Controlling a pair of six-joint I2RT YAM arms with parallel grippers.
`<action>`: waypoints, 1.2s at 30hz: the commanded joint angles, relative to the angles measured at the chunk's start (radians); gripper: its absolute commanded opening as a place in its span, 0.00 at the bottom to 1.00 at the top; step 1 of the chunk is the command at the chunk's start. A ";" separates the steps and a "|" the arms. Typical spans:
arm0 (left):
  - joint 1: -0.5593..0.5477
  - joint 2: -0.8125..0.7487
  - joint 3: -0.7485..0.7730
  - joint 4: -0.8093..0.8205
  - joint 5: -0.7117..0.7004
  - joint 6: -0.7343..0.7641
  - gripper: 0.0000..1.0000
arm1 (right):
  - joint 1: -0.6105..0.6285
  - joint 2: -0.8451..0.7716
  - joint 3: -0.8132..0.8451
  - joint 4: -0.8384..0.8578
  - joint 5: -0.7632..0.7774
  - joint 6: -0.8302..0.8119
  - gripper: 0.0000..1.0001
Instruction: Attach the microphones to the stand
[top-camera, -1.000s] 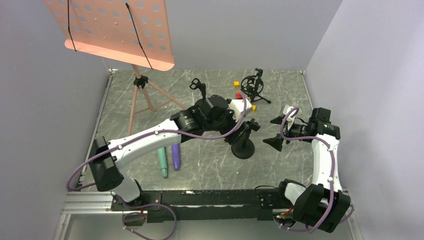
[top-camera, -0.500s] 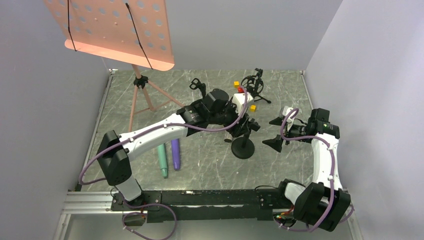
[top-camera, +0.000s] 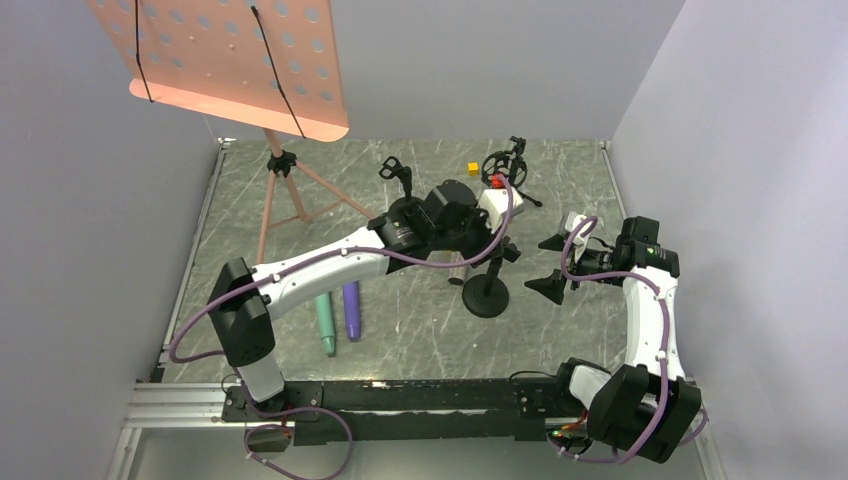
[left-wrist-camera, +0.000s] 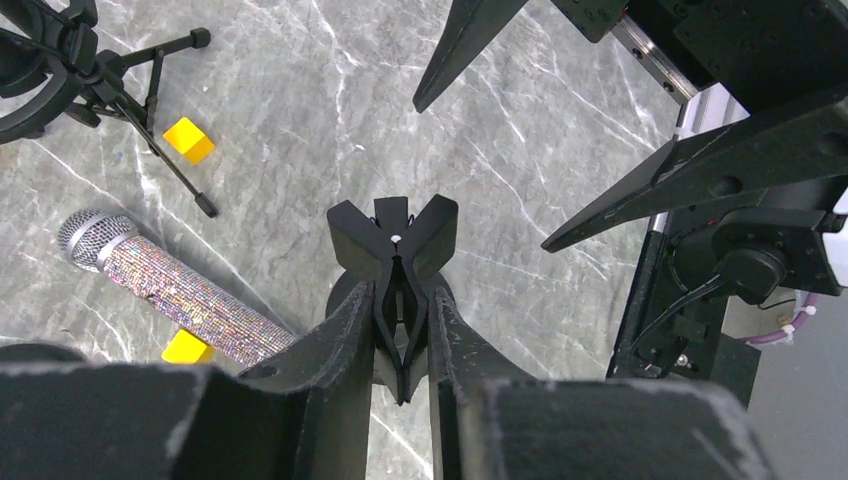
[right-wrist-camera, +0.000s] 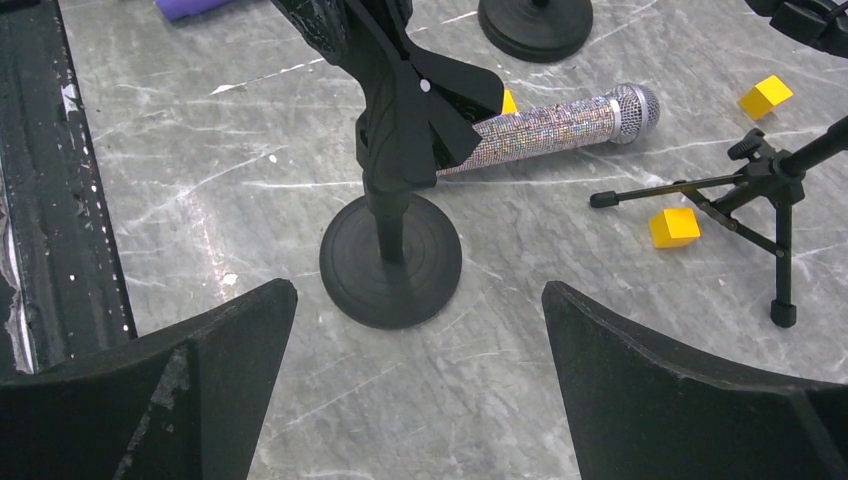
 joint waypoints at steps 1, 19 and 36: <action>0.003 -0.034 0.011 -0.033 0.009 0.096 0.18 | 0.003 -0.009 0.000 0.033 -0.026 -0.021 1.00; 0.119 -0.030 0.097 -0.225 0.438 0.264 0.17 | 0.038 0.090 0.034 -0.221 -0.065 -0.310 1.00; 0.114 -0.037 0.107 -0.192 0.368 0.189 0.66 | 0.068 0.070 0.030 -0.170 -0.082 -0.256 1.00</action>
